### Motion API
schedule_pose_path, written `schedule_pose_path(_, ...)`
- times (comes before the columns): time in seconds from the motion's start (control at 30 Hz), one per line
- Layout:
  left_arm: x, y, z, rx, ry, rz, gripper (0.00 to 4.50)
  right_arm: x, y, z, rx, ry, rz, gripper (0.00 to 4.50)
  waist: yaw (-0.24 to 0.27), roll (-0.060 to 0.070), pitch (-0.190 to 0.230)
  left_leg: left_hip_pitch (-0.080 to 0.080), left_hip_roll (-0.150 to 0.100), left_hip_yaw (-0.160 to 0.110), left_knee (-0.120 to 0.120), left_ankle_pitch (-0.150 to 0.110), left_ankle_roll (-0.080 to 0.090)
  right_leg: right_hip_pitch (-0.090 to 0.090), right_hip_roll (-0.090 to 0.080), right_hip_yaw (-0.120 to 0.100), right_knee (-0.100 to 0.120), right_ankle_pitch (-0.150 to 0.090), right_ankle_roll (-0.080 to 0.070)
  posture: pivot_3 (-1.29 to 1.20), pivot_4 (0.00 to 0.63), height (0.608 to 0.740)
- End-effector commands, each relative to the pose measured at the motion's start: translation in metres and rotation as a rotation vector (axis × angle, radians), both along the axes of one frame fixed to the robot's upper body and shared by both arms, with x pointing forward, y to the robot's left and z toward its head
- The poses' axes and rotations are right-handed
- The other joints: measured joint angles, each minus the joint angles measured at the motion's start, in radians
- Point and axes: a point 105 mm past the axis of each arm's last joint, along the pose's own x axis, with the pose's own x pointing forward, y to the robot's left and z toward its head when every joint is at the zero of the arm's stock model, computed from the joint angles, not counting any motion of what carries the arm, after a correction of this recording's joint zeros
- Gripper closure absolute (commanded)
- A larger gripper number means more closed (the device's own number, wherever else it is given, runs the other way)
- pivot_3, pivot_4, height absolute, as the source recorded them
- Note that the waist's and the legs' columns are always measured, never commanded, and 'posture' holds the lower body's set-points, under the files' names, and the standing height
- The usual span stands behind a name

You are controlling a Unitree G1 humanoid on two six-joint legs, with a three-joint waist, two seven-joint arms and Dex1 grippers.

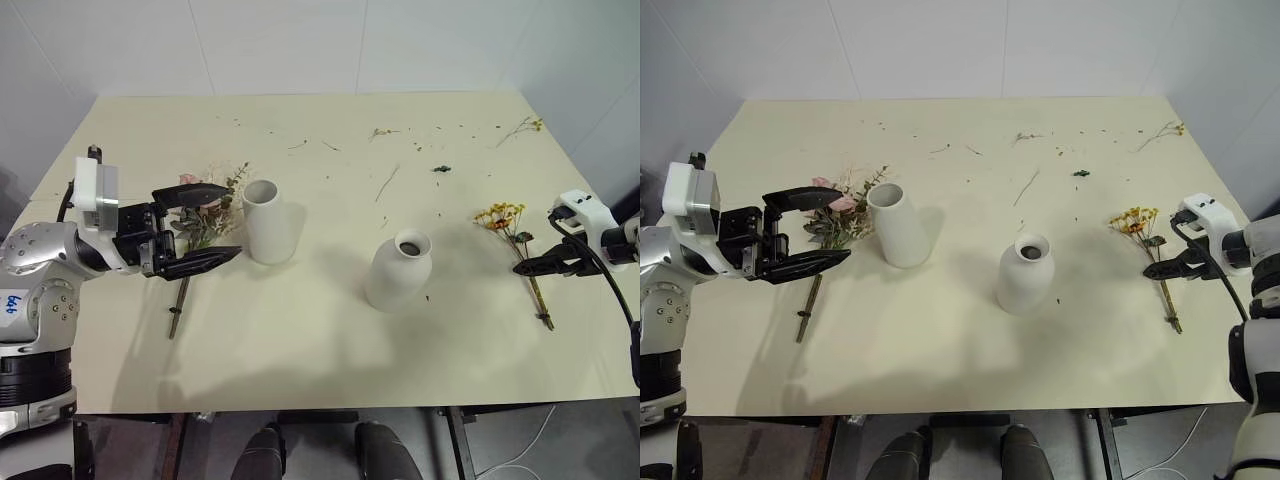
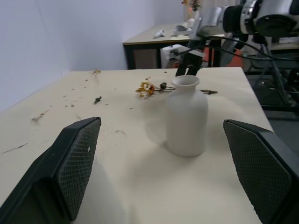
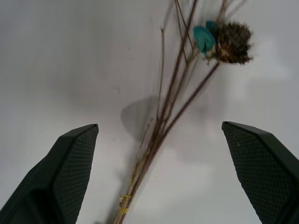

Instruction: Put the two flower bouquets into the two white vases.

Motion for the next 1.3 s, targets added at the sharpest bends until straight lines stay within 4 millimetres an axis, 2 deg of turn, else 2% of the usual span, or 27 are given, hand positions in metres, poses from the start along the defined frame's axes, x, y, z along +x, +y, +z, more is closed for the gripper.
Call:
schedule_pose_path(0.03, -0.01, 0.001, 0.008, -0.007, -0.033, -0.005, 0.0, 0.001, -0.001, 0.002, -0.007, 0.001, 0.003, 0.19, 0.0, 0.0, 0.0, 0.0, 0.0, 0.0, 0.0, 0.0, 0.0, 0.0, 0.0, 0.0, 0.0, 0.0, 0.0, 0.0, 0.15, 0.74)
schedule_pose_path(0.1, -0.012, 0.002, 0.009, -0.004, -0.034, 0.007, 0.0, 0.001, 0.004, -0.002, 0.013, 0.018, 0.02, 0.57, 0.0, 0.0, 0.0, 0.0, 0.0, 0.0, 0.0, 0.0, 0.0, 0.0, 0.0, 0.0, 0.0, 0.0, 0.0, 0.0, 0.15, 0.74)
schedule_pose_path(0.33, -0.015, 0.005, 0.016, 0.014, -0.041, 0.028, 0.0, 0.006, 0.007, -0.002, 0.014, -0.009, 0.009, 2.88, 0.0, 0.0, 0.0, 0.001, 0.0, 0.0, 0.001, 0.0, 0.0, 0.001, 0.0, 0.0, 0.001, 0.0, 0.0, 0.0, 0.15, 0.74)
schedule_pose_path(0.4, -0.014, 0.005, 0.017, 0.014, -0.043, 0.029, 0.0, 0.01, 0.006, 0.002, 0.017, -0.047, -0.005, 3.57, -0.001, 0.0, 0.0, 0.001, 0.0, 0.0, 0.001, 0.0, 0.0, 0.001, 0.001, 0.0, 0.001, 0.0, 0.0, 0.0, 0.15, 0.74)
schedule_pose_path(0.5, -0.012, 0.005, 0.017, 0.016, -0.045, 0.029, 0.0, 0.018, 0.014, 0.021, 0.08, -0.158, 0.034, 4.49, -0.001, 0.0, 0.0, 0.001, 0.0, 0.0, 0.002, 0.0, 0.0, 0.001, 0.0, 0.0, 0.001, 0.0, 0.0, 0.0, 0.15, 0.74)
schedule_pose_path(0.67, -0.003, 0.005, 0.02, 0.011, -0.06, 0.043, 0.0, 0.033, 0.023, 0.078, 0.213, -0.441, 0.043, 4.49, 0.0, 0.001, 0.001, 0.001, 0.0, 0.0, 0.001, 0.0, 0.0, 0.001, 0.0, 0.0, 0.001, 0.0, 0.0, 0.0, 0.15, 0.74)
schedule_pose_path(0.77, 0.003, 0.005, 0.022, 0.001, -0.069, 0.047, 0.0, 0.037, 0.031, 0.101, 0.262, -0.558, 0.083, 4.49, 0.002, 0.001, 0.0, 0.001, 0.0, 0.0, 0.001, 0.0, 0.0, 0.001, 0.001, 0.0, 0.001, 0.0, 0.0, 0.0, 0.15, 0.74)
schedule_pose_path(0.83, 0.006, 0.005, 0.023, -0.009, -0.072, 0.051, 0.0, 0.038, 0.045, 0.133, 0.338, -0.751, 0.169, 4.49, 0.002, 0.001, 0.0, 0.0, 0.0, 0.0, 0.001, 0.0, 0.0, 0.001, 0.0, 0.0, 0.0, 0.0, 0.0, 0.0, 0.15, 0.74)
schedule_pose_path(0.93, 0.012, 0.007, 0.021, -0.032, -0.066, 0.064, 0.0, 0.024, 0.067, 0.18, 0.479, -1.038, 0.285, 4.49, 0.002, 0.001, 0.0, 0.0, 0.0, 0.0, 0.001, 0.0, -0.001, 0.001, 0.001, 0.0, 0.0, 0.0, 0.0, 0.0, 0.15, 0.74)
schedule_pose_path(1.0, 0.016, 0.009, 0.016, -0.056, -0.053, 0.078, 0.0, 0.005, 0.086, 0.206, 0.613, -1.185, 0.359, 4.49, 0.001, 0.001, 0.0, 0.0, 0.001, 0.0, 0.001, 0.001, -0.003, 0.001, 0.001, 0.0, 0.001, 0.0, 0.001, 0.0, 0.15, 0.74)
schedule_pose_path(1.07, 0.019, 0.009, 0.011, -0.069, -0.041, 0.083, 0.0, -0.014, 0.101, 0.215, 0.72, -1.239, 0.426, 4.49, 0.002, 0.001, 0.0, 0.0, 0.001, -0.001, 0.0, 0.001, -0.003, 0.001, 0.001, 0.0, 0.002, 0.0, 0.001, 0.0, 0.15, 0.74)
schedule_pose_path(1.13, 0.02, 0.01, 0.005, -0.069, -0.024, 0.084, 0.0, -0.033, 0.118, 0.216, 0.838, -1.233, 0.487, 4.49, 0.006, 0.001, 0.0, 0.0, 0.002, -0.002, 0.001, 0.001, -0.003, 0.001, 0.001, -0.001, 0.006, 0.0, 0.001, 0.0, 0.15, 0.74)
schedule_pose_path(1.2, 0.02, 0.01, 0.001, -0.066, -0.008, 0.079, 0.0, -0.049, 0.133, 0.211, 0.905, -1.2, 0.547, 4.49, 0.008, 0.001, 0.0, 0.0, 0.001, -0.002, 0.002, 0.001, -0.003, 0.001, 0.001, -0.001, 0.006, 0.0, 0.001, 0.0, 0.15, 0.74)
schedule_pose_path(1.3, 0.021, 0.012, 0.002, -0.06, -0.008, 0.08, 0.0, -0.058, 0.153, 0.189, 0.928, -1.094, 0.593, 4.49, 0.013, 0.001, 0.0, -0.001, 0.001, -0.002, 0.003, 0.0, 0.0, 0.001, 0.0, -0.001, 0.006, 0.0, 0.001, 0.0, 0.15, 0.74)
